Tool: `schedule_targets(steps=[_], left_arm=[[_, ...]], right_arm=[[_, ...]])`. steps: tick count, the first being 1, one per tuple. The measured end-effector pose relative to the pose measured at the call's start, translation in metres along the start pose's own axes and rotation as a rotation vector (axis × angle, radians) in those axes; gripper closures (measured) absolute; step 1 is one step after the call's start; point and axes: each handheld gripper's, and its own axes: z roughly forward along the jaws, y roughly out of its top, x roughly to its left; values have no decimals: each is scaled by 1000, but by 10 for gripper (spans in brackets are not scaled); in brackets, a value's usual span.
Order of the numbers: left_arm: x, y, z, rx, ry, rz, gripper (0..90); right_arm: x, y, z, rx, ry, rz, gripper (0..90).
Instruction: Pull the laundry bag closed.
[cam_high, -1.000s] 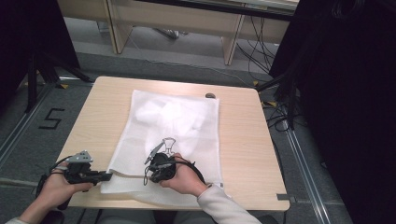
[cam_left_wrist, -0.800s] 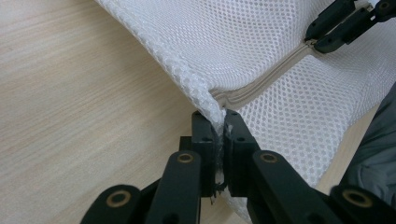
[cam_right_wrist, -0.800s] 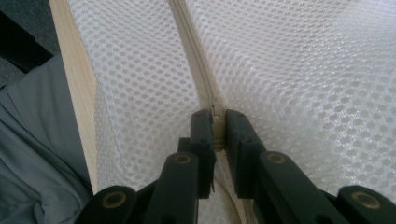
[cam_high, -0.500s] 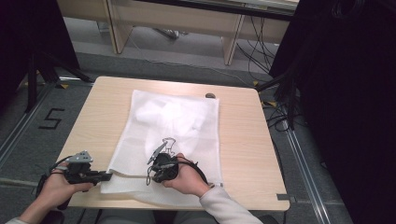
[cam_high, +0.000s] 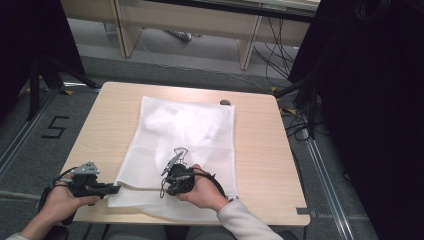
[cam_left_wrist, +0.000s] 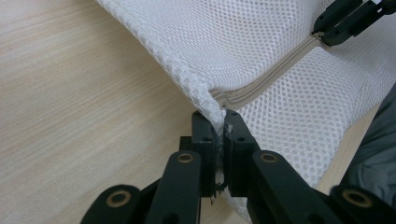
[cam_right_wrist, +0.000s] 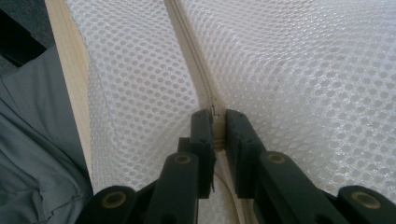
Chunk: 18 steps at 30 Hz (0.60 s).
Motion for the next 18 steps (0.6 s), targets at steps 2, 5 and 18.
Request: schedule_targets(steps=[2, 5, 18], left_arm=[[0, 0, 0, 1, 2, 1, 843], [0, 0, 0, -4, -1, -4, 843], [0, 0, 0, 1, -1, 0, 843]], right_arm=[[0, 0, 0, 5, -4, -1, 826], [-2, -2, -2, 10, 2, 6, 826], [-4, -8, -5, 12, -1, 10, 825]])
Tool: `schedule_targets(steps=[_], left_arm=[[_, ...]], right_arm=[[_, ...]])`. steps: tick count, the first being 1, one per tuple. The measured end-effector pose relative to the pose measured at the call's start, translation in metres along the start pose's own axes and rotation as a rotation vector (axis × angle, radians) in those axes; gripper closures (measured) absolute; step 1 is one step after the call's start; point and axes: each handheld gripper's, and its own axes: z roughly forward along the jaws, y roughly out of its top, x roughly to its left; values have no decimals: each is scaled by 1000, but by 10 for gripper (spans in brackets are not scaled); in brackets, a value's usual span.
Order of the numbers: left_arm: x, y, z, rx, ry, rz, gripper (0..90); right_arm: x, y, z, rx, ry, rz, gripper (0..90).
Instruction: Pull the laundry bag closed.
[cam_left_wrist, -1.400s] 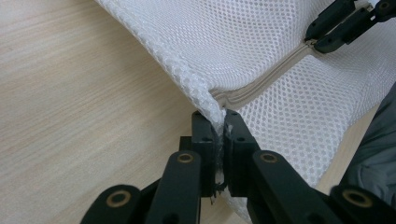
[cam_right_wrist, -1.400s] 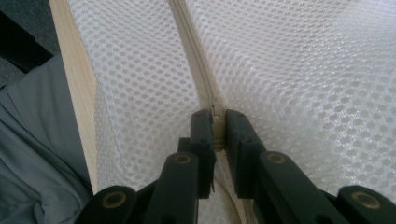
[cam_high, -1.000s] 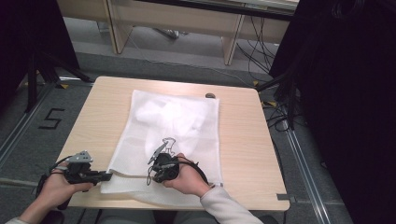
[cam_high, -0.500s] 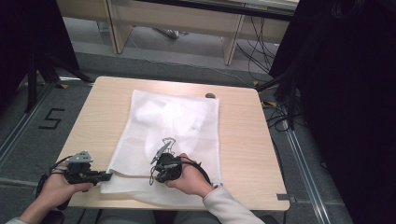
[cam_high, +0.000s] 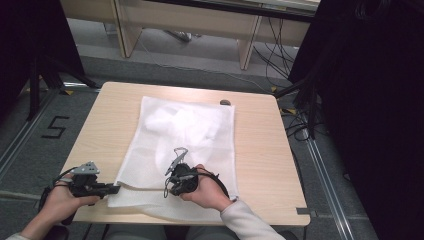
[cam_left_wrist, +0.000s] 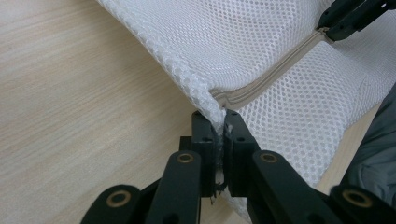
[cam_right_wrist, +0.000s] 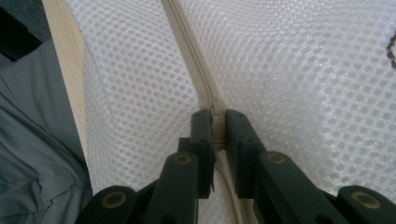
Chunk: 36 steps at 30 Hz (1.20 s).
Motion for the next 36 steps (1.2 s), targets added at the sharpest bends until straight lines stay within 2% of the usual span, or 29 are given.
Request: schedule_targets(steps=[2, 11, 16, 17, 22, 23, 36], left_arm=[[0, 0, 0, 0, 0, 1, 843], [0, 0, 0, -2, 0, -4, 843], [0, 0, 0, -4, -1, -5, 843], [0, 0, 0, -3, -1, -5, 843], [0, 0, 0, -1, 1, -3, 843], [0, 0, 0, 1, 1, -1, 843], [0, 0, 0, -2, 1, -4, 843]], right_arm=[[0, -1, -1, -1, -3, 11, 826], [-2, -6, -2, 6, -4, 0, 826], [-2, -7, -4, 9, -8, 20, 826], [-3, -7, -3, 9, -8, 3, 825], [-4, -10, -5, 16, -12, 20, 826], [-5, -11, -6, 11, -10, 4, 826], [-5, -13, -7, 16, -10, 16, 826]])
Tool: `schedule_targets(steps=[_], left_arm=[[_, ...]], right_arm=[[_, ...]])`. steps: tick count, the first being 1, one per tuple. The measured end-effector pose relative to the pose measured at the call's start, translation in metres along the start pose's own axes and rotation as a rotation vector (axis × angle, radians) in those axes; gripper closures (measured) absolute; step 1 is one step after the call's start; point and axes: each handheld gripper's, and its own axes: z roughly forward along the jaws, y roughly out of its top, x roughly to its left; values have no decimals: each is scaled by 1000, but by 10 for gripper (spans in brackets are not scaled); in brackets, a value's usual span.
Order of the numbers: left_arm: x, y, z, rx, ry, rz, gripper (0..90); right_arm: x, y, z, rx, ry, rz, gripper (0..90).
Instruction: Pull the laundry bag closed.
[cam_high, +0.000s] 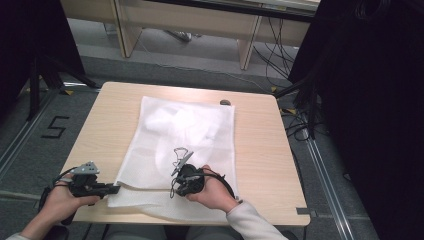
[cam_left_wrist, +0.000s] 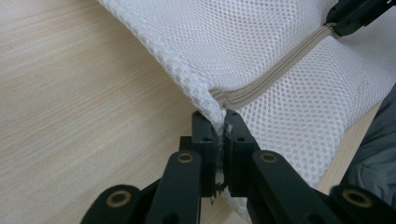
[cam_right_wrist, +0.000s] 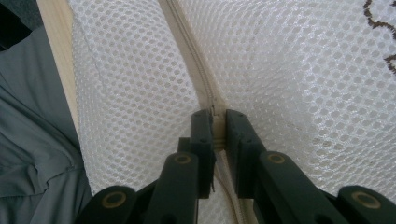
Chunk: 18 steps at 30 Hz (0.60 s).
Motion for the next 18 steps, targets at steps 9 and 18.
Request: schedule_targets(steps=[9, 18], left_arm=[[0, 0, 0, 2, 0, 0, 843], [0, 0, 0, 0, -1, -1, 843]], right_arm=[[-3, -4, -2, 6, -21, -8, 826], [-2, -5, -3, 1, -16, 14, 826]])
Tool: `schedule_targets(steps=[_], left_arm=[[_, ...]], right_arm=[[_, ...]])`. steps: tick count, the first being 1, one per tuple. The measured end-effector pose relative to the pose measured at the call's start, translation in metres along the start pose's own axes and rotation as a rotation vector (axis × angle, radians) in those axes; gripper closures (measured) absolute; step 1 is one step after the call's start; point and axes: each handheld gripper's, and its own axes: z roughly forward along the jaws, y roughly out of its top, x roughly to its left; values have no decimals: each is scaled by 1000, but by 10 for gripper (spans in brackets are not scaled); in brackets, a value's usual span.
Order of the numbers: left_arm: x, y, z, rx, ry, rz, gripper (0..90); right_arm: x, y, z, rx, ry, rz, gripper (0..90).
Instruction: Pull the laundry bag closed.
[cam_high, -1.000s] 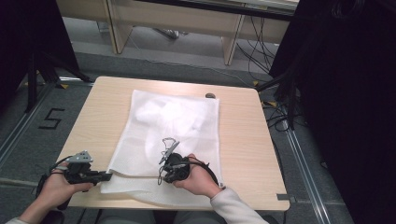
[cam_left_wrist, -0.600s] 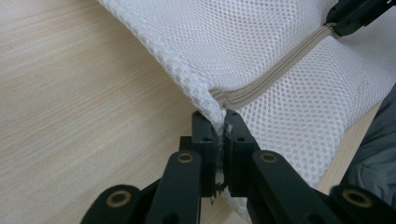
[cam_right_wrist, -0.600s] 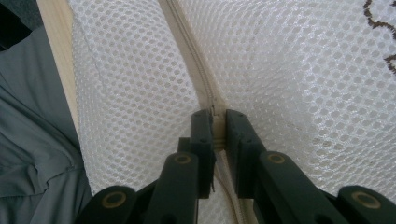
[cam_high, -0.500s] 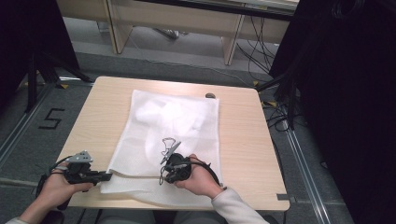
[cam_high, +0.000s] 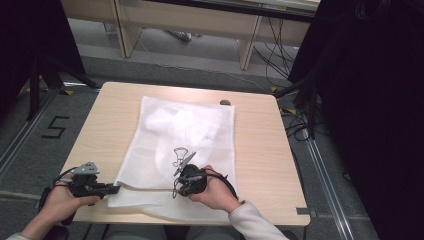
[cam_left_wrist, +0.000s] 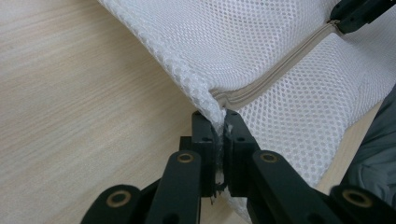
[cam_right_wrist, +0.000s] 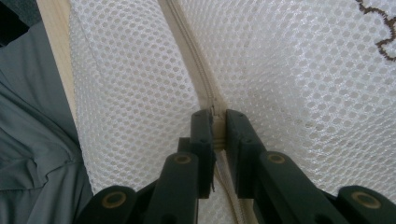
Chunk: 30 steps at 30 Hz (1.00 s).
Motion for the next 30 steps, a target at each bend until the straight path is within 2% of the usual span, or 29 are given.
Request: schedule_targets(steps=[1, 3, 12, 20, 21, 22, 30], left_arm=[[0, 0, 0, 0, 0, 0, 843], [0, 0, 0, 0, 0, 1, 843], [0, 0, 0, 0, 0, 0, 843], [0, 0, 0, 0, 0, -1, 843], [0, 0, 0, 0, 1, 0, 843], [0, 0, 0, 0, 1, -1, 843], [0, 0, 0, 0, -1, 0, 843]], right_arm=[[-1, 0, 0, 0, -4, -20, 826], [-1, -1, -1, 4, -3, -20, 826], [-2, -4, -2, -2, 13, -9, 826], [-3, -8, -5, -1, 0, 3, 825], [-5, -8, -5, -1, -1, -16, 826], [-3, -8, -6, 0, 7, 0, 826], [-4, -9, -8, -1, 0, 3, 826]])
